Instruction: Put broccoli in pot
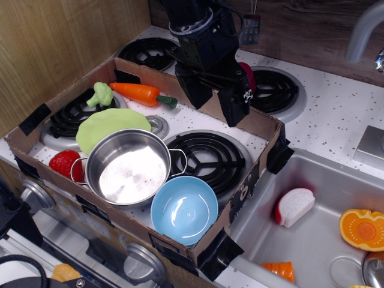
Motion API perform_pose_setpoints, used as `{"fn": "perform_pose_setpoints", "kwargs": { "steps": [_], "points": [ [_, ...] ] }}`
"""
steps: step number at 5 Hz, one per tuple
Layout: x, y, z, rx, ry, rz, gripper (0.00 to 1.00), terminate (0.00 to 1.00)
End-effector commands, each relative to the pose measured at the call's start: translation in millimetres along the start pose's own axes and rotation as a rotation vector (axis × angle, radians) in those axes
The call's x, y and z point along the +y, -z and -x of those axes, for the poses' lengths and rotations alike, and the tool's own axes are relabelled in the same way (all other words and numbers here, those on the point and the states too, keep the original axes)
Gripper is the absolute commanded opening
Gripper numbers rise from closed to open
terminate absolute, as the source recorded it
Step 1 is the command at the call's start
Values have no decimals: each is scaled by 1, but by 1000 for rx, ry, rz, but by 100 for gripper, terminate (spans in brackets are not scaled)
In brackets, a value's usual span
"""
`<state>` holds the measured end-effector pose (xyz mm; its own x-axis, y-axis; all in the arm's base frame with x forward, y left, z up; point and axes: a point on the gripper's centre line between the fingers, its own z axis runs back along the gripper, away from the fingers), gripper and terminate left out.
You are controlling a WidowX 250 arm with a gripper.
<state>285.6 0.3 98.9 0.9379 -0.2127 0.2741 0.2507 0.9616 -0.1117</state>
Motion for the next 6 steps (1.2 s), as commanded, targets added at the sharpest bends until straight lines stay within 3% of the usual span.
{"fn": "perform_pose_setpoints", "kwargs": {
  "steps": [1, 4, 5, 6],
  "points": [
    [0, 0, 0, 0, 0, 0, 100, 0],
    [76, -34, -27, -36, -163, -105, 100, 0],
    [96, -51, -28, -21, -333, -145, 100, 0],
    [117, -64, -30, -28, -441, -238, 100, 0]
  ]
}}
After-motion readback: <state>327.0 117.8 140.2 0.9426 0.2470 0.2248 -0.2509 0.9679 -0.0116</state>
